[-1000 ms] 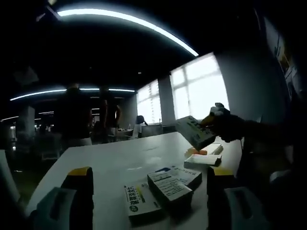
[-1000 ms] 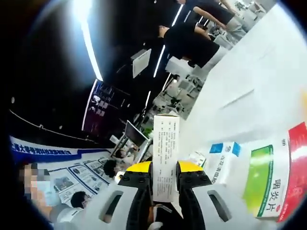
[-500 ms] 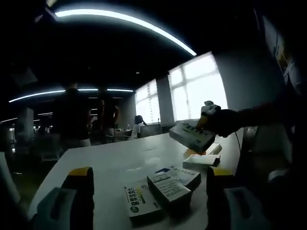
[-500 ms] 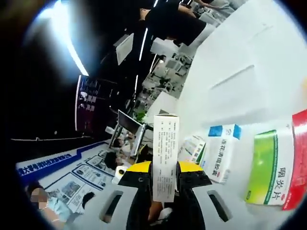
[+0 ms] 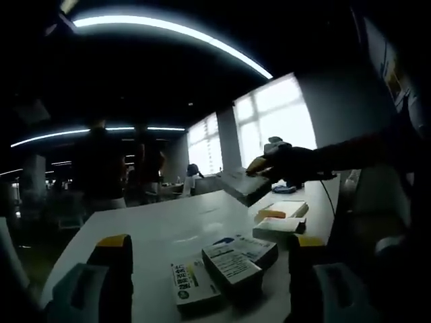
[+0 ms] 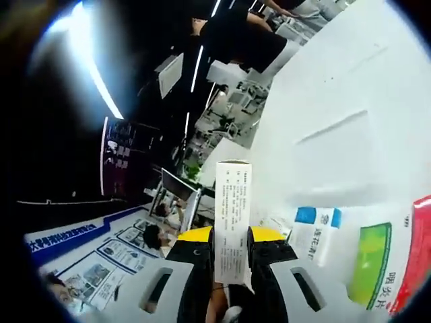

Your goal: Arrange the small medicine boxes into an aligned row inside the storage area until every box is upright, visible, and separated from the surrounding clutter.

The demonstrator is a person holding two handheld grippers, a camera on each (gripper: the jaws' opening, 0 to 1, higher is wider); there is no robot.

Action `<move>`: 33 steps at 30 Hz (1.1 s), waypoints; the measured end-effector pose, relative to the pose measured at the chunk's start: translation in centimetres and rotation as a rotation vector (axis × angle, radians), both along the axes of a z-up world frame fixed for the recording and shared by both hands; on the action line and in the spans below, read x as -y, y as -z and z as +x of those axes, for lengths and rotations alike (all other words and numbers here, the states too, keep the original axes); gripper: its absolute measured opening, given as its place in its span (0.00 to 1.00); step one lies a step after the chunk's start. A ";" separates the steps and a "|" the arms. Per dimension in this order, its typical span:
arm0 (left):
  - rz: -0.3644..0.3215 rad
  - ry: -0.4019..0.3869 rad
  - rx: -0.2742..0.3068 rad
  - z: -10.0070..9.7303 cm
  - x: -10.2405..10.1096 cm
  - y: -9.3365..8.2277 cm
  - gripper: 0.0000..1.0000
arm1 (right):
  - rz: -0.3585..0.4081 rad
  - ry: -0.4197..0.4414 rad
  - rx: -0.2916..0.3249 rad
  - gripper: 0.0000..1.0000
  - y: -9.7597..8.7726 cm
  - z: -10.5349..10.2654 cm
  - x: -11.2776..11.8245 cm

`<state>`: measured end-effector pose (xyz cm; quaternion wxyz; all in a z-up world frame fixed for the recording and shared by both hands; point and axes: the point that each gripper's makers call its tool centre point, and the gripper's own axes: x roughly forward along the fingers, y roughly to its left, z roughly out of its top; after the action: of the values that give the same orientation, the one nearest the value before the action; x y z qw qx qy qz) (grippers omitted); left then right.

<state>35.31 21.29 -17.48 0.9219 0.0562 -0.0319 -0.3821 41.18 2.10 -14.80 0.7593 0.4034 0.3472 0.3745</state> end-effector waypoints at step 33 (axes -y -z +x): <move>0.003 0.004 -0.005 0.0 -0.2 0.1 0.94 | -0.090 0.099 0.000 0.17 0.5 9.6 -2.1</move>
<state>35.28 21.53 -17.55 0.9212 0.0564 -0.0293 -0.3840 50.78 4.22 -15.35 0.7941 0.3854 0.3436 0.3206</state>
